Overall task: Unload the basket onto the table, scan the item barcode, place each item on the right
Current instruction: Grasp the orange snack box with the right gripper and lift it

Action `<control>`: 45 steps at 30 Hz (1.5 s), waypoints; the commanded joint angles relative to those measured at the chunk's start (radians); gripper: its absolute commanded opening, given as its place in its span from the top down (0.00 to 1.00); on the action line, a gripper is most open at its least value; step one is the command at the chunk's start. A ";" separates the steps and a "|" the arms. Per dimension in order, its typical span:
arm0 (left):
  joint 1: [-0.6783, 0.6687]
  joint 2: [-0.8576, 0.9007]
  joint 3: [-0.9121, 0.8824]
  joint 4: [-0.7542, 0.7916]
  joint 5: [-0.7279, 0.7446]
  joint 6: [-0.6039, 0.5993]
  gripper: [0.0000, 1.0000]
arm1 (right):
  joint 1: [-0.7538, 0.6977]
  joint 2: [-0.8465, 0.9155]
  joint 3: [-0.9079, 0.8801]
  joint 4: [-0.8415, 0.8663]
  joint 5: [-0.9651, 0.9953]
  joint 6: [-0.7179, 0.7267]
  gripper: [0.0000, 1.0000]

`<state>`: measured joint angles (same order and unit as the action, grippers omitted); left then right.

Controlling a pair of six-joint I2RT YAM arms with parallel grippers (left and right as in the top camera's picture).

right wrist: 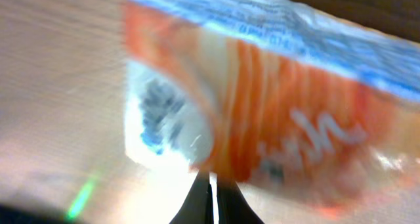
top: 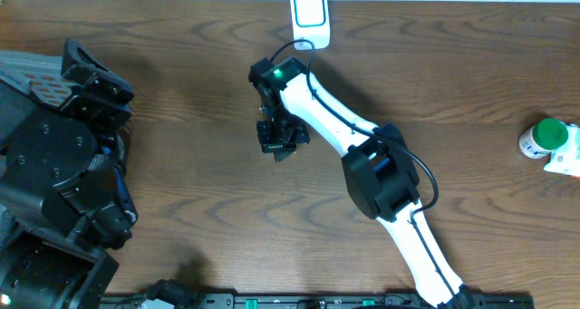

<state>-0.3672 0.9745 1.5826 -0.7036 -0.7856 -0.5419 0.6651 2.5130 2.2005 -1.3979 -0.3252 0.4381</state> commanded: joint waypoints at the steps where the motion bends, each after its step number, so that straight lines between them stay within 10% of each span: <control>1: 0.004 -0.002 0.003 0.000 -0.016 0.014 0.18 | -0.012 -0.034 0.056 -0.050 -0.050 -0.017 0.94; 4: 0.004 -0.002 0.003 0.001 -0.015 0.014 0.19 | -0.002 -0.095 0.062 -0.122 -0.048 -0.017 0.61; 6: 0.004 -0.002 0.003 0.000 -0.016 0.014 0.19 | 0.007 -0.130 0.061 -0.141 -0.041 -0.017 0.01; 21: 0.004 -0.002 0.003 0.000 -0.016 0.014 0.19 | -0.004 -0.127 0.043 0.101 0.348 0.140 0.01; 45: 0.004 -0.002 0.003 0.000 -0.015 0.014 0.19 | 0.006 -0.005 0.041 0.182 0.342 0.249 0.01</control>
<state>-0.3672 0.9745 1.5826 -0.7036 -0.7856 -0.5419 0.6682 2.4847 2.2429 -1.2121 0.0166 0.6701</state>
